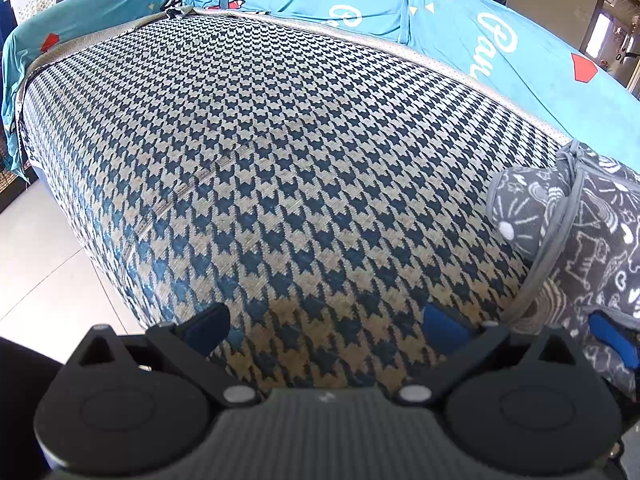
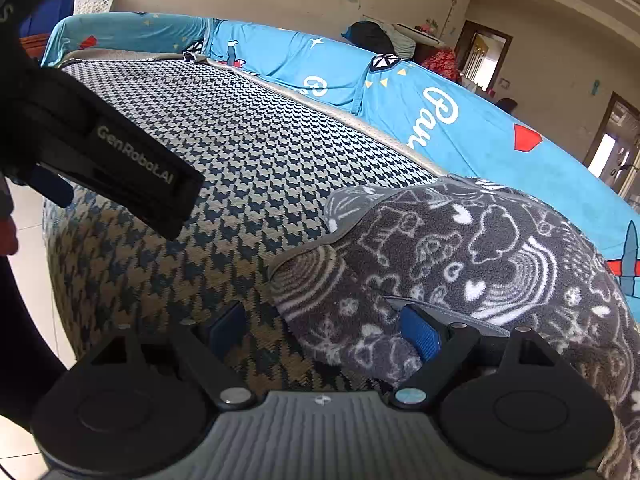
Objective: Fold clothes
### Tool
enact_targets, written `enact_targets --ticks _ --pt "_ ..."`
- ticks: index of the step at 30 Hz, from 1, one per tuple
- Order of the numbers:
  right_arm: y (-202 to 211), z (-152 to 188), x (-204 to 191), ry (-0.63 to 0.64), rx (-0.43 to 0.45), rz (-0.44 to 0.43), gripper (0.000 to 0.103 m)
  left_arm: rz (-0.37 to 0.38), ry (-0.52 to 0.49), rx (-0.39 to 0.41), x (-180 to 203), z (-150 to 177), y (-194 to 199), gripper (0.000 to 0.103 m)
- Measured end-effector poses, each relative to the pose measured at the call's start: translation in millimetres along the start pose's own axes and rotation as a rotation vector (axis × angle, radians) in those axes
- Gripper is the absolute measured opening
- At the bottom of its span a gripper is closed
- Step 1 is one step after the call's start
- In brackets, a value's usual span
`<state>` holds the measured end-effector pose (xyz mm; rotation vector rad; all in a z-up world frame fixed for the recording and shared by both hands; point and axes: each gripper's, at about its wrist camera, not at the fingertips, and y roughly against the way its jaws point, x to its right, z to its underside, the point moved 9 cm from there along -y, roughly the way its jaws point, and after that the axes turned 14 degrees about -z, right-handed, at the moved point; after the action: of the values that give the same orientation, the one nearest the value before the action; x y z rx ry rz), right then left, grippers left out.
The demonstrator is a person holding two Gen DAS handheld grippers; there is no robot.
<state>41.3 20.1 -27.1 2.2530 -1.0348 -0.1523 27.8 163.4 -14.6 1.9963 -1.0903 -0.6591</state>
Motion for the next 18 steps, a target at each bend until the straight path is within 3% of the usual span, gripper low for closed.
enact_targets --ticks 3,5,9,11,12,18 --pt "-7 2 4 0.007 0.000 0.031 0.077 -0.001 -0.009 0.004 3 0 0 0.103" --pt "-3 1 7 -0.017 0.004 0.022 0.061 -0.003 -0.016 0.005 4 1 1 0.103" --pt "6 0 11 -0.086 0.013 -0.020 0.044 -0.009 -0.024 0.005 5 1 0 0.103" --pt "11 0 14 -0.121 0.018 -0.041 0.019 -0.012 -0.028 0.008 5 1 0 0.103" --pt "13 -1 15 -0.138 0.020 -0.051 0.013 -0.011 -0.031 0.009 5 2 0 0.103" --pt "27 -3 22 -0.241 0.034 -0.114 0.009 -0.019 -0.045 0.021 6 3 3 0.103"
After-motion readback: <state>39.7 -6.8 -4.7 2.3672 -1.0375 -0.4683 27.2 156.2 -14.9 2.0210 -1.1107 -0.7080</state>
